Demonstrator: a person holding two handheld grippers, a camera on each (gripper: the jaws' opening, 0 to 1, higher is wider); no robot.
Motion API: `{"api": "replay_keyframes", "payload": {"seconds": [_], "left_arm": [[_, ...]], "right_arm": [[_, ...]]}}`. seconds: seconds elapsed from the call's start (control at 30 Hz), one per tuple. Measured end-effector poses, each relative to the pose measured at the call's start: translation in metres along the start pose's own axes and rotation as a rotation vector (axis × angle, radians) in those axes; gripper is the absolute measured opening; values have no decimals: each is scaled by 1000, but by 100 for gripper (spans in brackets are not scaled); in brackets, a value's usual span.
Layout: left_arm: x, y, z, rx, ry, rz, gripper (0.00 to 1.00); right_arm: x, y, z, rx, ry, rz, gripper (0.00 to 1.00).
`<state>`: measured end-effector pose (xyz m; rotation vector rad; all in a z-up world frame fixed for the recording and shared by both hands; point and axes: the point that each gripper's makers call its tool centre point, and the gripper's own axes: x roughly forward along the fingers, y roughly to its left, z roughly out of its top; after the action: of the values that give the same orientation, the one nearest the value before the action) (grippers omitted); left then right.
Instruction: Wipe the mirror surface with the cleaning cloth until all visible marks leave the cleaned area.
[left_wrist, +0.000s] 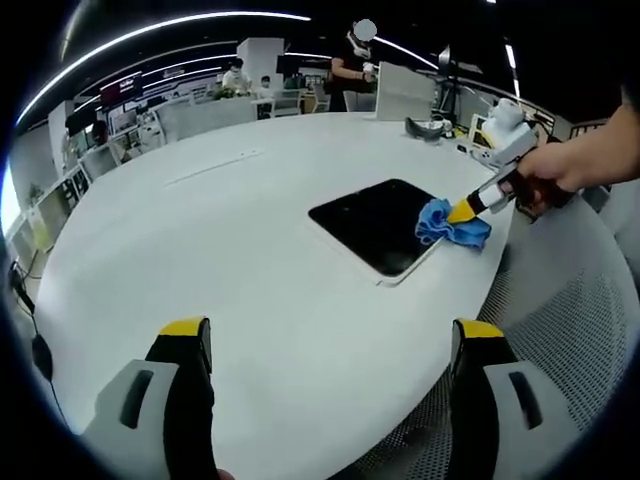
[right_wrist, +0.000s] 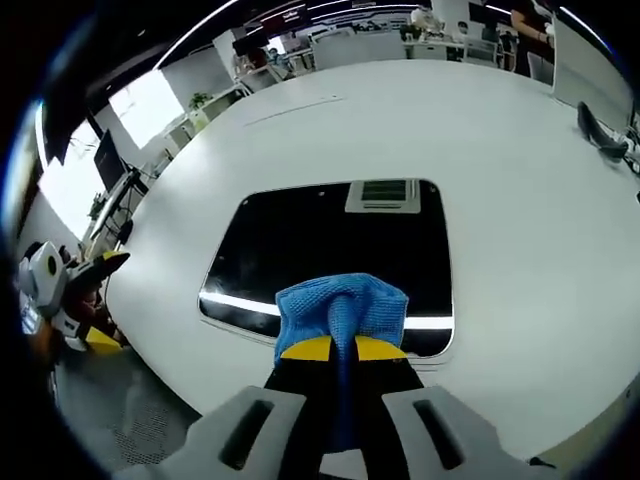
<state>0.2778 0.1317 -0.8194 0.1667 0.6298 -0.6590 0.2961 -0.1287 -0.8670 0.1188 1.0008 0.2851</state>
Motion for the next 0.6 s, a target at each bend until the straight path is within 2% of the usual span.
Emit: {"api": "replay_keyframes", "payload": {"seconds": [0.6], "left_arm": [[0, -1, 1, -9, -8, -5, 99]], "right_arm": [[-7, -23, -1, 19, -4, -23, 1]]}}
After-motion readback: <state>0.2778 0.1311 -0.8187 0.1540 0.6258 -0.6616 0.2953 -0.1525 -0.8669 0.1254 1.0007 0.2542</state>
